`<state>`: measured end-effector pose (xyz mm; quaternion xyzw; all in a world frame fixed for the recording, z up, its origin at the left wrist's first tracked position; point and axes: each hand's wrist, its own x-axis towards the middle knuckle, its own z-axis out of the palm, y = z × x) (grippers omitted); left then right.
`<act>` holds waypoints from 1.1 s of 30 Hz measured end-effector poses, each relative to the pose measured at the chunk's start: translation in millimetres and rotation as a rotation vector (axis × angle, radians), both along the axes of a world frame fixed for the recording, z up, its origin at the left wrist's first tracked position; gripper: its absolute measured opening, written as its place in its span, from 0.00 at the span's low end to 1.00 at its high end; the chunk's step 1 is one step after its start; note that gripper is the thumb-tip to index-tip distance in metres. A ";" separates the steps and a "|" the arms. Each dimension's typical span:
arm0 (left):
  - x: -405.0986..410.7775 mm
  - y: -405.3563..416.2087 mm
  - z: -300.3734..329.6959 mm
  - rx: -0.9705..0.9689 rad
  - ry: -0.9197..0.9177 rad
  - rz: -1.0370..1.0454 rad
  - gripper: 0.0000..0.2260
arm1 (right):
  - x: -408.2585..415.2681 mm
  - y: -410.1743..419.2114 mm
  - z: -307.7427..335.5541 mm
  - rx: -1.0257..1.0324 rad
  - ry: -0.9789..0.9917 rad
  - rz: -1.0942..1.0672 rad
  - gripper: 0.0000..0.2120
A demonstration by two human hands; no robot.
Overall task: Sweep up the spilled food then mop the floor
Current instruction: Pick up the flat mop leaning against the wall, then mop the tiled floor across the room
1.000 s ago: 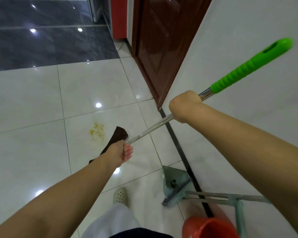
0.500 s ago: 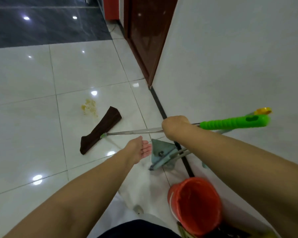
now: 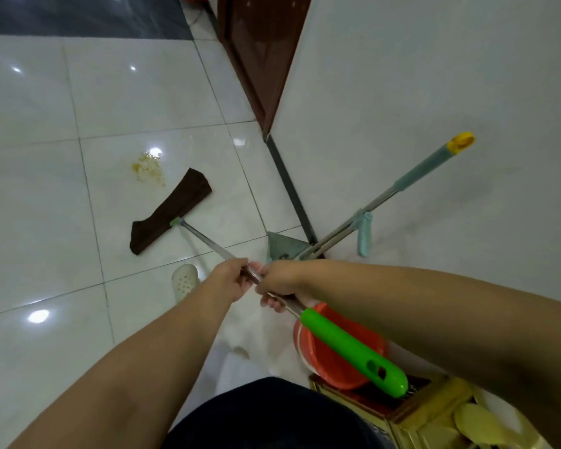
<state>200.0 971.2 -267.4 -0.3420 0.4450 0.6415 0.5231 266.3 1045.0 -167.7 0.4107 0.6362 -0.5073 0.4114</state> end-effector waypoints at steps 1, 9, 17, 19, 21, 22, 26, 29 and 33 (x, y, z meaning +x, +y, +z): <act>-7.1 -8.0 -1.9 0.005 0.011 0.012 0.08 | -5.1 -7.0 4.7 -0.083 0.007 -0.102 0.14; -52.8 -52.6 18.1 0.123 0.085 0.041 0.14 | -51.2 -46.9 32.7 -0.373 0.040 -0.539 0.15; -85.1 -65.9 9.9 -0.085 0.163 0.010 0.15 | -90.6 -66.1 2.0 -0.399 -0.040 -0.603 0.14; -102.0 -59.6 12.0 -0.141 0.199 -0.010 0.16 | -109.3 -64.5 -2.5 -0.414 -0.046 -0.621 0.14; -123.2 -52.9 13.6 -0.179 0.214 0.000 0.16 | -132.1 -61.3 -4.7 -0.434 -0.062 -0.642 0.14; -134.8 -49.9 12.9 -0.187 0.214 0.008 0.15 | -143.6 -59.6 -5.9 -0.439 -0.069 -0.652 0.14; -183.2 -40.1 10.3 -0.212 0.207 0.010 0.12 | -189.5 -51.8 -13.7 -0.459 -0.069 -0.690 0.11; -221.2 -31.7 8.4 -0.226 0.203 0.015 0.11 | -224.4 -44.5 -20.8 -0.467 -0.071 -0.697 0.11; -273.7 -20.6 7.9 -0.217 0.176 0.028 0.10 | -273.0 -32.8 -24.4 -0.485 -0.071 -0.729 0.12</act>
